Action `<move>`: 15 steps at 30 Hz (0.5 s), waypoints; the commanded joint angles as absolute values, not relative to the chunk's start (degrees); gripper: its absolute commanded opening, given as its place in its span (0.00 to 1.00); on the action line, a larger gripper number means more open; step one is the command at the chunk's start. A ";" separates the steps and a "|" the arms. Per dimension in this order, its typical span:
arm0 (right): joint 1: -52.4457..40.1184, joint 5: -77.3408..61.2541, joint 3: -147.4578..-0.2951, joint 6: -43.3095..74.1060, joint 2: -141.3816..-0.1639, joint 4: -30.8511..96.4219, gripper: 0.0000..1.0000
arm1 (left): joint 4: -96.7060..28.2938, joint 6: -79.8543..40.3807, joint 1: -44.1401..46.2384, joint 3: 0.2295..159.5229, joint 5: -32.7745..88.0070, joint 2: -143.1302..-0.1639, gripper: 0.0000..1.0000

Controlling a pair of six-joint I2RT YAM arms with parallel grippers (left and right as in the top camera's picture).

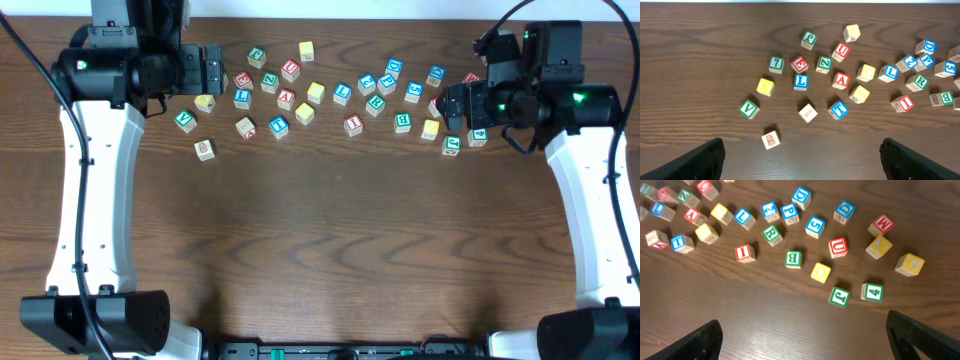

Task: Spell out CORL
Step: 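Raise both arms and move grippers over the block cluster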

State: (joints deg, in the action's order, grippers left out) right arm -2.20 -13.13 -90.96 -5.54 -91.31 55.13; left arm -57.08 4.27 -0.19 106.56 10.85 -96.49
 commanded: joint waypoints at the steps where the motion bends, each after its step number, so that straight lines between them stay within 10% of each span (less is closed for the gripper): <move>1: -1.91 -13.76 -92.09 -6.46 -91.09 55.29 0.99 | -57.43 2.70 -0.01 107.85 11.42 -96.62 0.98; 15: -2.02 -20.10 -92.07 -6.26 -91.09 56.25 0.99 | -54.78 -1.32 1.39 107.85 10.63 -100.38 0.96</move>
